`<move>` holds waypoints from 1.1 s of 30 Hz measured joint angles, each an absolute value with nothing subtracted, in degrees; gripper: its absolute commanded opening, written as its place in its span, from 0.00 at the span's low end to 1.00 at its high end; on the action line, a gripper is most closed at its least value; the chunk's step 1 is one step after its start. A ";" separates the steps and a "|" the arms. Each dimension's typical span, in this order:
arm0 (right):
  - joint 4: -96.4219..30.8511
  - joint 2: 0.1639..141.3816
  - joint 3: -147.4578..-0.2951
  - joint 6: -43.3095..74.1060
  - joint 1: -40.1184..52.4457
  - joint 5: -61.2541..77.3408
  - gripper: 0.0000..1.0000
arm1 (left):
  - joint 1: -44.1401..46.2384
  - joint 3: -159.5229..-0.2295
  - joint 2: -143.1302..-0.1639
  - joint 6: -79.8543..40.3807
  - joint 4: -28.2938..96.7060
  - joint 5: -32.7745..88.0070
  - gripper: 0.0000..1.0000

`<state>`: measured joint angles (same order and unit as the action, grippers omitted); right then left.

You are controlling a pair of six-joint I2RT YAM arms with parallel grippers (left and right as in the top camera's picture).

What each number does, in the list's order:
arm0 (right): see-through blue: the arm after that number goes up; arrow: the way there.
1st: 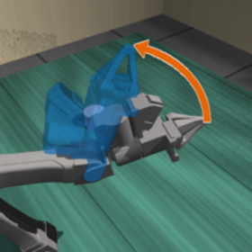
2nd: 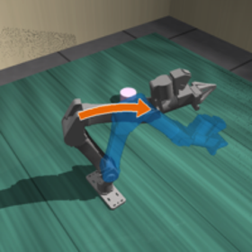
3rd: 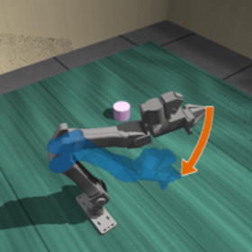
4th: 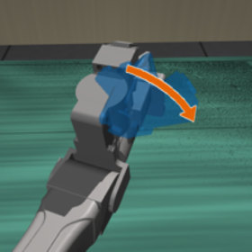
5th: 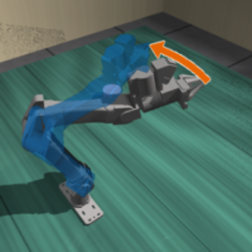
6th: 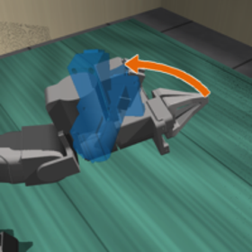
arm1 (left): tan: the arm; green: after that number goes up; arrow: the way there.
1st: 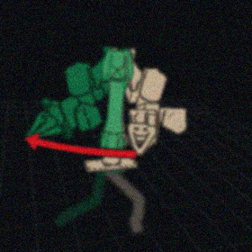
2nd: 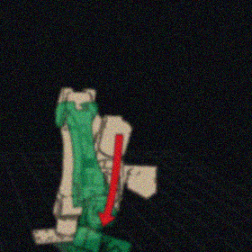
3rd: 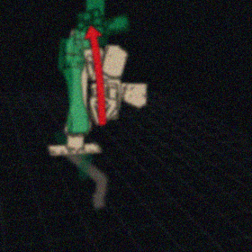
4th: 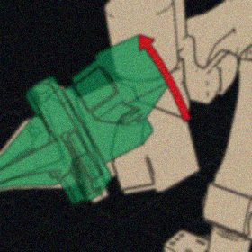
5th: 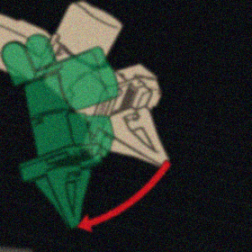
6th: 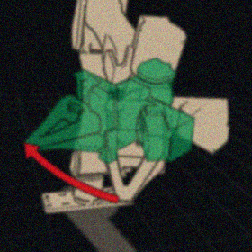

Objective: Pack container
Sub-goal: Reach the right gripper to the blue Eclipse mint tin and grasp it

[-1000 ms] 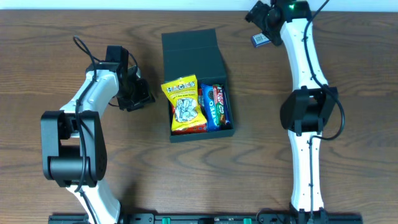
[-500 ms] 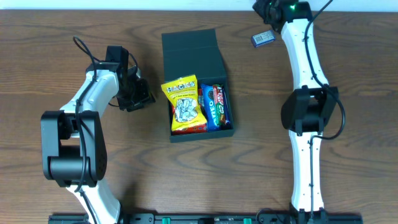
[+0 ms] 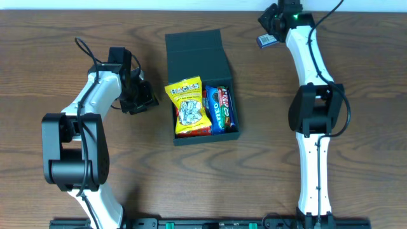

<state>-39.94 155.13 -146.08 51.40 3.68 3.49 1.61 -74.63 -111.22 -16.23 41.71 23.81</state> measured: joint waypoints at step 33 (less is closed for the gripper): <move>-55.90 157.93 -151.96 40.62 1.85 6.44 0.36 | 1.61 -74.63 -111.22 -16.23 42.81 23.79 0.45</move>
